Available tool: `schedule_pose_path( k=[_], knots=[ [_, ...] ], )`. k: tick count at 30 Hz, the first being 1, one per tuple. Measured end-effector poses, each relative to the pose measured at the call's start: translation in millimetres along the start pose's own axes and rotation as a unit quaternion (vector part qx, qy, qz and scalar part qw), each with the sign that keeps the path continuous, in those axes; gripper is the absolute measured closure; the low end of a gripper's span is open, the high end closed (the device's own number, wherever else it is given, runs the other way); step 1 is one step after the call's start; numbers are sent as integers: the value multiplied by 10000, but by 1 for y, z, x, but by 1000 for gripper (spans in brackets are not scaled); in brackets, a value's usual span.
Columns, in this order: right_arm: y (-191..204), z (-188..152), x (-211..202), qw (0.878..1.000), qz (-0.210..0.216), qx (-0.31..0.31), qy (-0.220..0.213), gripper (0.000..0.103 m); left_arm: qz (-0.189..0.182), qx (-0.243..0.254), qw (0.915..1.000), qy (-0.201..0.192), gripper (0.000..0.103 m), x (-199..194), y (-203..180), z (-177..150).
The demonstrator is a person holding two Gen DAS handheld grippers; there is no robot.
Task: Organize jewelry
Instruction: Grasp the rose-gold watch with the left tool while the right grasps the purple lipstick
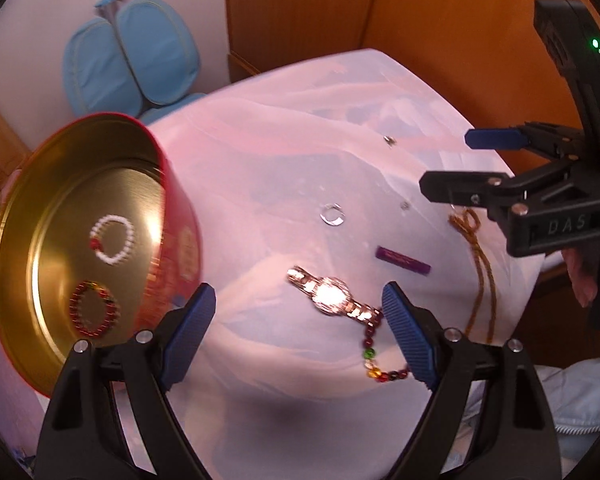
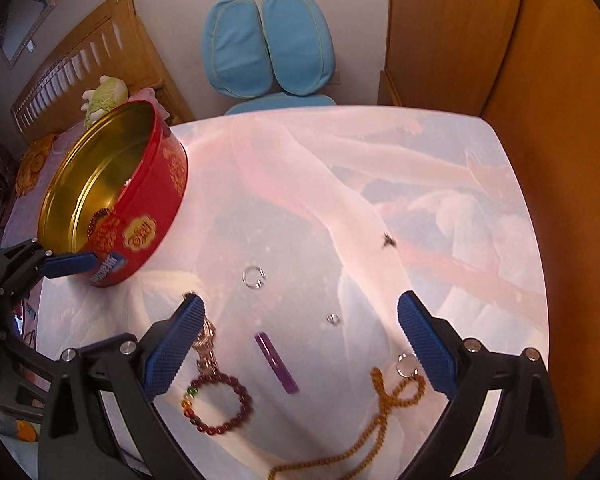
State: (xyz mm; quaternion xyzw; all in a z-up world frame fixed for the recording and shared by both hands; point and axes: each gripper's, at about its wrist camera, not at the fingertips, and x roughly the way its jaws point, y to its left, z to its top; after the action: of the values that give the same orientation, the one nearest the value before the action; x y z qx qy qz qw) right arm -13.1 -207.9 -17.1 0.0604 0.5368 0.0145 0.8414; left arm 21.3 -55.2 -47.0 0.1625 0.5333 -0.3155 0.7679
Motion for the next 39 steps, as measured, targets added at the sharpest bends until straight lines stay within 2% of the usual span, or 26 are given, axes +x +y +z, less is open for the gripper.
schedule_pose_path(
  k=[4, 8, 11, 15, 19, 21, 25, 31, 32, 35, 37, 38, 39],
  knots=[
    [-5, -16, 6, 9999, 72, -30, 124, 5, -67, -9, 9995, 303, 20, 23, -12, -10],
    [-2, -35, 16, 9991, 132, -301, 264, 5, -79, -487, 9971, 585, 20, 48, -10, -15],
    [-1, -40, 25, 9986, 190, -325, 366, 5, 75, -832, 9948, 590, 20, 58, -5, -18],
    [0, -40, 37, 9981, 221, -173, 542, 5, 357, -1054, 9922, 568, 20, 66, -1, -20],
    [2, -37, 45, 9976, 205, -50, 658, 7, 330, -1237, 9906, 483, 20, 77, -3, -19],
    [4, -37, 47, 9974, 185, -116, 683, 19, 379, -1239, 9908, 397, 20, 81, -6, -17],
    [-2, -38, 56, 9962, 226, -46, 840, 24, 524, -1246, 9903, 317, 20, 86, -9, -15],
    [10, -40, 60, 9953, 145, -239, 923, 43, 843, -1054, 9907, 159, 20, 102, -24, -10],
    [13, -42, 63, 9947, 169, -313, 969, 49, 897, -989, 9910, 139, 20, 103, -26, -10],
    [11, -47, 66, 9939, 366, -231, 1012, 57, 874, -850, 9925, -63, 20, 103, -31, -14],
    [12, -50, 65, 9944, 282, -378, 950, 64, 826, -687, 9940, -219, 21, 101, -27, -15],
    [15, -52, 65, 9940, 148, -545, 936, 93, 765, -583, 9949, -314, 26, 99, -28, -17],
    [16, -54, 64, 9931, 193, -637, 969, 92, 720, -466, 9954, -434, 50, 96, -30, -17]
  ],
)
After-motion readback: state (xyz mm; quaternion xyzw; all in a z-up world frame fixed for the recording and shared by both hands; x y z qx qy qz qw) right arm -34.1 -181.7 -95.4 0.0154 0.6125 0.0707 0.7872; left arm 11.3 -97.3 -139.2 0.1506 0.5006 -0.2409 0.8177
